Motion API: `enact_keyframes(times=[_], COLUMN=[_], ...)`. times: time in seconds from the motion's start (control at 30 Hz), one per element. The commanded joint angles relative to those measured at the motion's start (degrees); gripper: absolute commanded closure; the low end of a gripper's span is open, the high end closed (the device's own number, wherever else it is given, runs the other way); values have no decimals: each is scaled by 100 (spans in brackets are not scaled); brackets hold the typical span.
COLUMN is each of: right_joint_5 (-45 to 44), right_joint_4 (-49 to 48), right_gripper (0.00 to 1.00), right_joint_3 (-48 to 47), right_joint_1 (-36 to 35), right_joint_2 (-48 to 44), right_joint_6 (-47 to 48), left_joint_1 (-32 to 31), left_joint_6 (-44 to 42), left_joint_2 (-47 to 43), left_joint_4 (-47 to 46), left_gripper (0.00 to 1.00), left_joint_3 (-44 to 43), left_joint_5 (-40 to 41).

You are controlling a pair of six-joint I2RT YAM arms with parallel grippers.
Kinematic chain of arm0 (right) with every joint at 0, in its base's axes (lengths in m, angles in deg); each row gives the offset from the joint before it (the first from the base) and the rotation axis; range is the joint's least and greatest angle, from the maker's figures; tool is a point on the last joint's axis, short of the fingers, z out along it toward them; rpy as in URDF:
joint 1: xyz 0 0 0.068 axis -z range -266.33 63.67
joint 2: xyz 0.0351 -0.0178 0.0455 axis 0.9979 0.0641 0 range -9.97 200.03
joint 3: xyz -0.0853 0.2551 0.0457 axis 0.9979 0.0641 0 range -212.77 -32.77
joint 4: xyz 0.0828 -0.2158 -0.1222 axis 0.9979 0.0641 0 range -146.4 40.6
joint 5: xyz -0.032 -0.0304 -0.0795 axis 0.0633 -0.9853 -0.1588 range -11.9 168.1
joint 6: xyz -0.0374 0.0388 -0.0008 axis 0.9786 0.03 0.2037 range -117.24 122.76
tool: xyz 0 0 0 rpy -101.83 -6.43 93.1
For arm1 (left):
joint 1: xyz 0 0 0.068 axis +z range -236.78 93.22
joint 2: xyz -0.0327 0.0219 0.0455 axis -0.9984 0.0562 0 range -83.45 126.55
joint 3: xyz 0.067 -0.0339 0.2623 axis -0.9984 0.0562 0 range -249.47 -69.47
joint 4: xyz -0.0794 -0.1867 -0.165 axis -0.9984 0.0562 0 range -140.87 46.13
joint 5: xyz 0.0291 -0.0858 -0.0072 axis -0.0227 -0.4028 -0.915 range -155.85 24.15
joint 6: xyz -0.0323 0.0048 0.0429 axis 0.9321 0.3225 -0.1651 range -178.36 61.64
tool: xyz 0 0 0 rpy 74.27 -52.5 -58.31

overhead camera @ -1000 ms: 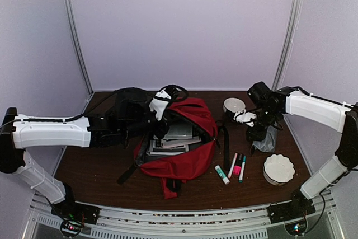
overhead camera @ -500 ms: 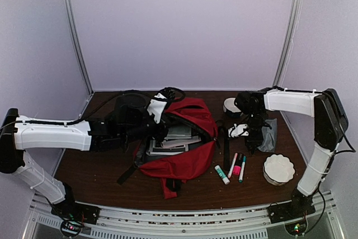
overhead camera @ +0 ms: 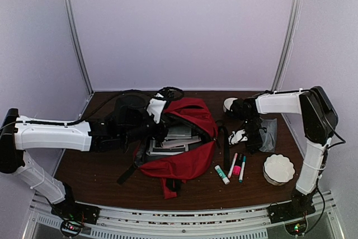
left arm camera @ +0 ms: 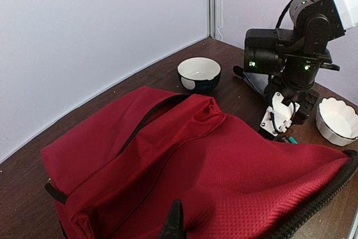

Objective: Pack the student bag
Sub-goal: Adjust the pencil case at the center of the board.

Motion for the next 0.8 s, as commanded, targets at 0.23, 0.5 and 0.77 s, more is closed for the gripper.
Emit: enact_keyframes(times=[0.23, 0.5, 0.77], right_joint_5=[-538, -460, 197], right_joint_4=[-554, -574, -772], right_gripper=[100, 100, 100], right_joint_3=[-239, -629, -480], right_joint_1=[-9, 379, 844], right_joint_2=[264, -461, -1904], right_joint_6=[87, 254, 353], left_joint_1=[-11, -15, -11], left_joint_6=[176, 251, 176], left_joint_2=[-142, -106, -52], left_joint_4=[-345, -380, -406], left_gripper=[100, 100, 100], left_joint_3=[61, 61, 56], left_joint_5=[-18, -70, -92])
